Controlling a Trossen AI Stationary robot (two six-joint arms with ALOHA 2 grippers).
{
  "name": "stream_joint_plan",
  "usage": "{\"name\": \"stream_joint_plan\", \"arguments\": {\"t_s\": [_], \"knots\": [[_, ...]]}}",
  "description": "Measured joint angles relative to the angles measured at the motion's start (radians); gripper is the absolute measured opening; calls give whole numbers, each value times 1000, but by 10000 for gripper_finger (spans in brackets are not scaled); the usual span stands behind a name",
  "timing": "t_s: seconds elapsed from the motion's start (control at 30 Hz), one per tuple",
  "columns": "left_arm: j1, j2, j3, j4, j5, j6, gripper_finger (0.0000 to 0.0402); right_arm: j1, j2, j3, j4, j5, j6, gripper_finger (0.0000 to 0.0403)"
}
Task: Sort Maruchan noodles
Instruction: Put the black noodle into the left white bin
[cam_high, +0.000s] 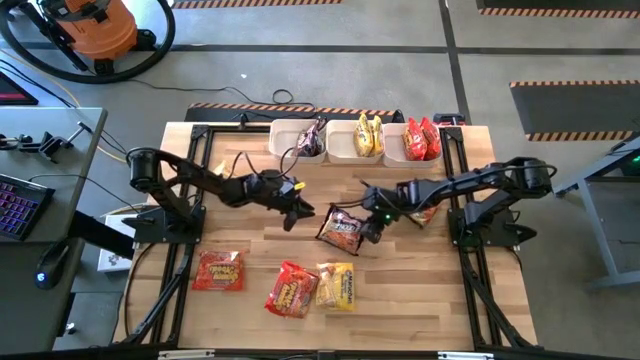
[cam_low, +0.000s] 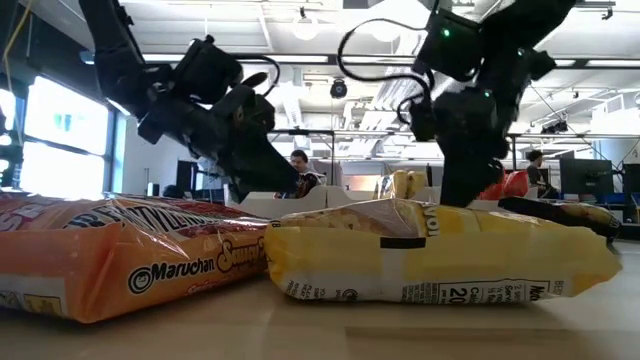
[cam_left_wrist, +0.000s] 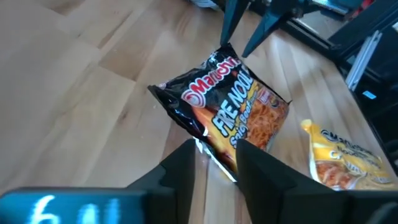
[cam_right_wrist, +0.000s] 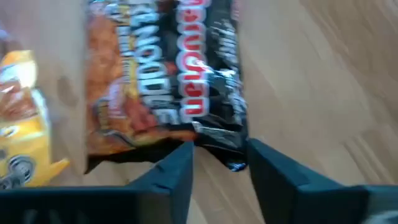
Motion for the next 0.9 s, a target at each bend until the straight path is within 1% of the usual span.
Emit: {"name": "stream_joint_plan", "arguments": {"t_s": [0.1,0.2,0.3,0.4,0.5,0.6,0.73,0.9], "knots": [[0,0,17,-32,0,10,126,-3,0,-37,64,6,49,170],[0,0,18,-61,8,1,139,-15,0,-58,90,-4,59,194],[-11,0,18,-95,12,3,144,-50,0,-59,98,-33,-1,203],[-36,0,18,-94,25,24,142,-118,0,-59,137,-107,-62,204],[-71,0,18,-85,23,44,131,-186,0,-59,187,-231,-117,204],[-108,12,18,-72,-12,67,113,-235,0,-59,213,-340,-168,204],[-136,54,18,-9,-49,71,85,-272,41,-59,264,-410,-179,205],[-139,145,29,96,-52,39,52,-274,176,-59,389,-514,-138,205]]}}
